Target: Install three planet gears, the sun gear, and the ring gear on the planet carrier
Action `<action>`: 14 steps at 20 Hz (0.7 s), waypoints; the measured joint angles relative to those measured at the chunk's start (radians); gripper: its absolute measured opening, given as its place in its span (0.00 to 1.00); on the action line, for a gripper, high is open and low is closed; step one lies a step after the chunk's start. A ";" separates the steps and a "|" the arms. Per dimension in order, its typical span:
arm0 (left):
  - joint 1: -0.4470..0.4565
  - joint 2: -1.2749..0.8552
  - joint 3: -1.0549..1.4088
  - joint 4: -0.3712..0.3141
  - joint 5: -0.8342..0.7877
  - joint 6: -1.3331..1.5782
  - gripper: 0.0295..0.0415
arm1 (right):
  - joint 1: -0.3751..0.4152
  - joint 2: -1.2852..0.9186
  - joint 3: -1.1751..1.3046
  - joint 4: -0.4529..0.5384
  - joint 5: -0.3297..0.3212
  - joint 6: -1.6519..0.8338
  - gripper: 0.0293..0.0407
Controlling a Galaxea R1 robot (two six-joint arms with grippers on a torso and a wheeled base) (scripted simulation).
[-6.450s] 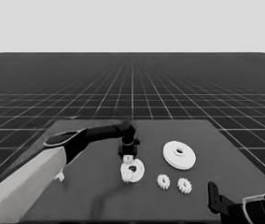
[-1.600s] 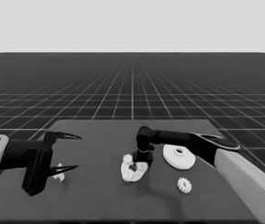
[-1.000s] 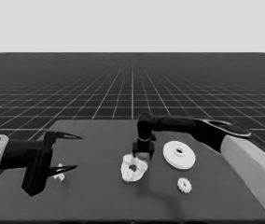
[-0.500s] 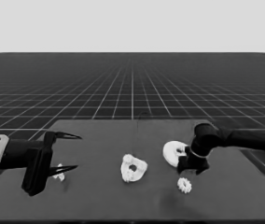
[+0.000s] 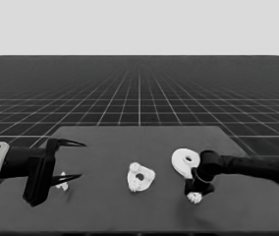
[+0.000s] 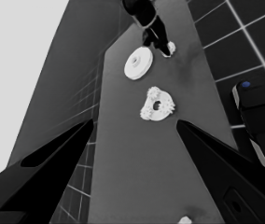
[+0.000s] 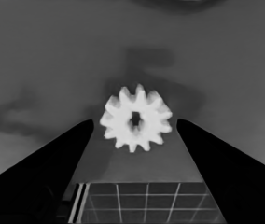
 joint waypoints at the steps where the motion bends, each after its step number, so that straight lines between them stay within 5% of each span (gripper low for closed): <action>1: 0.000 0.000 0.000 0.000 0.000 0.000 0.75 | -0.003 0.001 -0.003 -0.003 0.002 -0.001 0.81; 4: 0.000 0.000 0.000 0.000 0.000 0.000 0.75 | -0.007 0.003 -0.007 -0.007 0.005 -0.003 0.81; 6: 0.000 0.000 0.000 0.000 0.000 0.000 0.75 | -0.008 0.003 -0.008 -0.007 0.005 -0.003 0.18; 14: 0.000 0.000 0.000 0.000 0.000 0.000 0.75 | -0.007 0.003 -0.008 -0.008 0.005 -0.003 0.15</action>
